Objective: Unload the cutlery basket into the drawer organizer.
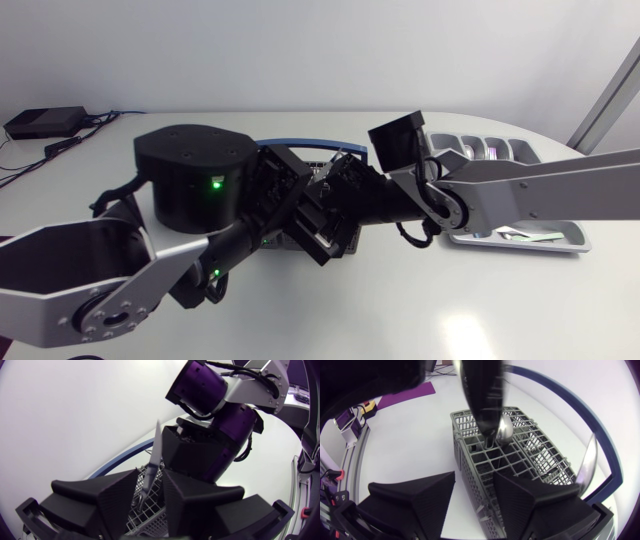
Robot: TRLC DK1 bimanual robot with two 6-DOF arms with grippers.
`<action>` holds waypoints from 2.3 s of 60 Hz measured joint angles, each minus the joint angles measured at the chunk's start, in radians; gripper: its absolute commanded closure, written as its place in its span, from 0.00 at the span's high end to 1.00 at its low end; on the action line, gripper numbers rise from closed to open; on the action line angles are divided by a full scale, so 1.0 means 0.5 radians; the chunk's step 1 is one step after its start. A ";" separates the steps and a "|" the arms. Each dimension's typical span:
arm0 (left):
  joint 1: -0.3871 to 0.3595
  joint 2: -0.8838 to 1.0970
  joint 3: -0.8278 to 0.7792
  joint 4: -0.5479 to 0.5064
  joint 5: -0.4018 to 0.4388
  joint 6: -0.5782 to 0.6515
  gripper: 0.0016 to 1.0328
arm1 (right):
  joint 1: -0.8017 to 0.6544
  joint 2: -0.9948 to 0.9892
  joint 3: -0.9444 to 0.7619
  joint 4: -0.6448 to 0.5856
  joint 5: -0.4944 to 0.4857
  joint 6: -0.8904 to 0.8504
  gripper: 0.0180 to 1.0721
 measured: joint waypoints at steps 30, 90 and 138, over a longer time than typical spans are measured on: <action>0.803 -0.262 -0.002 -0.571 0.712 0.203 0.89 | -0.367 -0.861 -0.267 -0.285 -0.071 -0.010 0.76; 1.041 0.558 0.189 -0.251 0.895 0.358 0.89 | -0.311 -0.236 -0.341 -0.006 0.053 0.009 0.70; 1.041 0.588 0.213 -0.236 0.896 0.359 0.89 | -0.319 -0.161 -0.166 -0.002 0.091 0.023 0.05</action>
